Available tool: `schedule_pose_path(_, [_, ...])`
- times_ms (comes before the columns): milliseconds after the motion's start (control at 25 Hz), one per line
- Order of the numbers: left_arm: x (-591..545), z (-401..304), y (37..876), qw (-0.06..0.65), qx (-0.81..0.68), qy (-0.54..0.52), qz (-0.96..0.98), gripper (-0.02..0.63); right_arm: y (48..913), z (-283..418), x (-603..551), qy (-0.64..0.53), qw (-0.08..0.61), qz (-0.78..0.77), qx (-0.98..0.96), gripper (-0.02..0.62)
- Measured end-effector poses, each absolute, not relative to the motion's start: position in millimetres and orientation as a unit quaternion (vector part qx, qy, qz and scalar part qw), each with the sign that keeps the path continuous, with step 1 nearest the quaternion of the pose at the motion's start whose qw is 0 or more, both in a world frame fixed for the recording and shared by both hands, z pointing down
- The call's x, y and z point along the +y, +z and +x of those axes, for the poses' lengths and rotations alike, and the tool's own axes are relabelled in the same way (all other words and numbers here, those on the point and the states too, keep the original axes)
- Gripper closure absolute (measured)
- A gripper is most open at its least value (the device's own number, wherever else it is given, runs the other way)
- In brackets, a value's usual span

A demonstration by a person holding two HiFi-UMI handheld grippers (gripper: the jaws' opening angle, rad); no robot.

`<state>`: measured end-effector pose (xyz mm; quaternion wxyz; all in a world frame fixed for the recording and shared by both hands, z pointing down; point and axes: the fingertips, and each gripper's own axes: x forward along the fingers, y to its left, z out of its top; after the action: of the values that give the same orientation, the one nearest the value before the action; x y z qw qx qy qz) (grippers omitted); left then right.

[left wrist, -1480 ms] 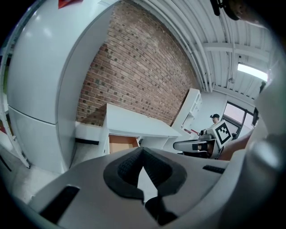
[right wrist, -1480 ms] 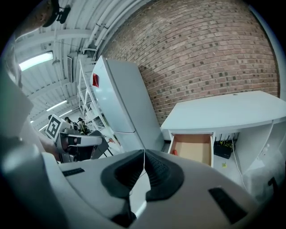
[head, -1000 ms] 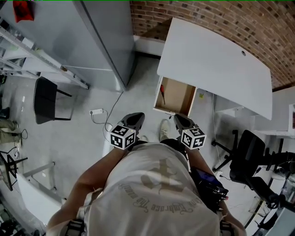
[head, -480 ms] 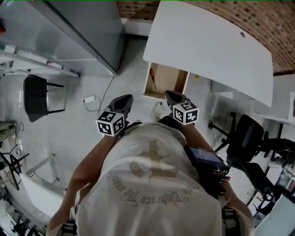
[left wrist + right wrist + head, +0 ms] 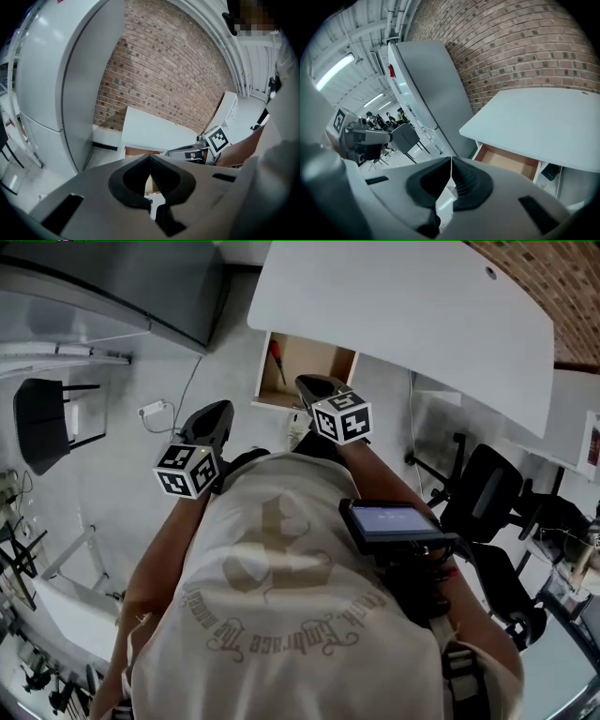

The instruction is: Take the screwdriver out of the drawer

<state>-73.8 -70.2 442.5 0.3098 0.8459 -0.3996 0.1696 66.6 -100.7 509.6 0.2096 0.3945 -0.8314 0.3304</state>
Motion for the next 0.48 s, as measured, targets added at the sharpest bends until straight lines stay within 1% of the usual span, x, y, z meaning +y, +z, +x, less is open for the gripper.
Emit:
schedule_pose_path(240, [-96,-30,464,0.324,-0.421,0.176,0.829,0.586,543,89,-127,0.346,0.225,0.349,-0.841,0.572])
schedule_pose_path(480, [-92,-43,451,0.319,-0.465,0.159,0.811,0.586,548,71,-123,0.356,0.232,0.312,-0.85,0.572])
